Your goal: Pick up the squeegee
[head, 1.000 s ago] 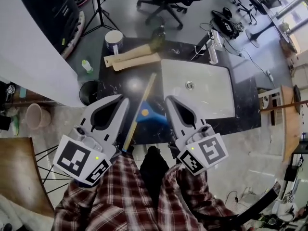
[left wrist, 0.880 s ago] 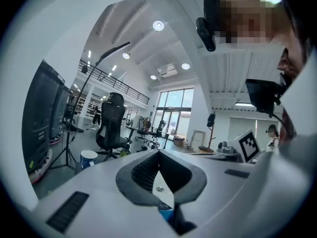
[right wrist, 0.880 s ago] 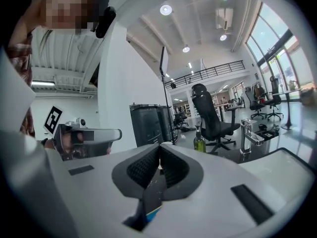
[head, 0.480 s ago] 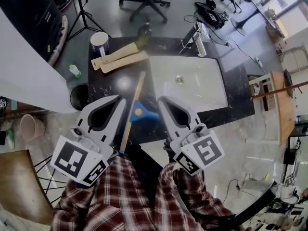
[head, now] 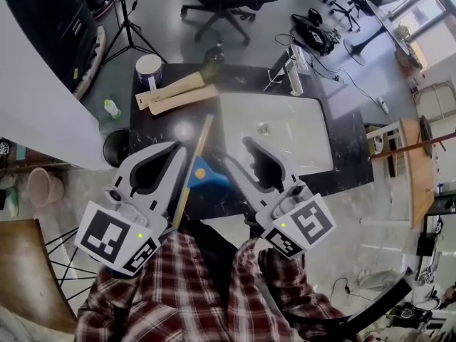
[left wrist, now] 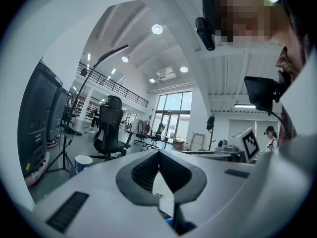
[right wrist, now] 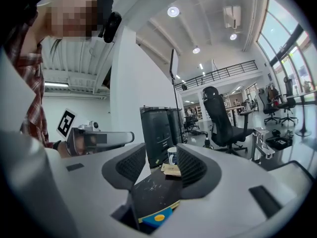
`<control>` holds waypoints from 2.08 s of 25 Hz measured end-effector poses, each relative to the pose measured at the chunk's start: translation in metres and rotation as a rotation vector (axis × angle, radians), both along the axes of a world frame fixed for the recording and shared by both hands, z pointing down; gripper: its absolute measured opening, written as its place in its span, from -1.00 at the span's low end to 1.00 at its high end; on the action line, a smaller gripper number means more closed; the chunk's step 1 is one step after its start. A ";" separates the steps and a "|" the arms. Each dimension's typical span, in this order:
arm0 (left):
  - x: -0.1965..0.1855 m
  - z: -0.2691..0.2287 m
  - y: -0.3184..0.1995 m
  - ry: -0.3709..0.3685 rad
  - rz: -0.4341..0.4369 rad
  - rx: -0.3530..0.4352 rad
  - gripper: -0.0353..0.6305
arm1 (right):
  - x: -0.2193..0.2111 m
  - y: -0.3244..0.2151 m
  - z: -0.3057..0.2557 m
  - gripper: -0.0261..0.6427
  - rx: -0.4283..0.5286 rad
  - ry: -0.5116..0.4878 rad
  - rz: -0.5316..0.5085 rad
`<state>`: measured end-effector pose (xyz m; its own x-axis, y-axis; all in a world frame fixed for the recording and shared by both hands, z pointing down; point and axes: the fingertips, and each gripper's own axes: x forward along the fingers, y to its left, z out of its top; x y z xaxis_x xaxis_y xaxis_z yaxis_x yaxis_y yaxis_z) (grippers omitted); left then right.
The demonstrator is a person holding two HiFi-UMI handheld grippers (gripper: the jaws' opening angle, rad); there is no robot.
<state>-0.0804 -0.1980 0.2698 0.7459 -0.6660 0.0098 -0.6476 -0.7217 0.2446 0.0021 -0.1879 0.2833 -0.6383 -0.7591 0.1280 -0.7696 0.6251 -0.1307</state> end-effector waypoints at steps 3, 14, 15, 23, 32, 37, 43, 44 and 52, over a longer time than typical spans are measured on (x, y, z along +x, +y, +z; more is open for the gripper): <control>0.000 -0.001 -0.001 -0.002 -0.009 0.004 -0.87 | 0.000 -0.002 -0.004 -0.29 0.006 -0.007 -0.028; -0.005 0.006 -0.003 0.001 -0.028 -0.014 -0.87 | 0.013 -0.007 0.022 -0.27 -0.088 0.195 -0.148; -0.006 0.008 -0.002 0.001 -0.029 -0.018 -0.87 | 0.012 -0.005 0.029 -0.27 -0.112 0.239 -0.182; -0.015 0.019 0.001 0.004 -0.035 -0.049 -0.87 | 0.002 0.017 0.102 -0.27 -0.330 0.517 -0.419; -0.021 0.027 0.003 0.013 -0.044 -0.068 -0.87 | 0.005 0.029 0.184 -0.27 -0.518 0.785 -0.557; -0.023 0.031 0.003 0.018 -0.049 -0.074 -0.87 | 0.006 0.031 0.215 -0.27 -0.596 0.818 -0.596; -0.024 0.033 0.003 0.020 -0.051 -0.078 -0.87 | 0.004 0.029 0.239 -0.27 -0.642 0.878 -0.621; -0.024 0.033 0.003 0.020 -0.050 -0.079 -0.87 | 0.004 0.030 0.241 -0.27 -0.647 0.885 -0.625; -0.026 0.034 0.000 0.027 -0.052 -0.081 -0.87 | 0.001 0.030 0.252 -0.28 -0.679 0.931 -0.621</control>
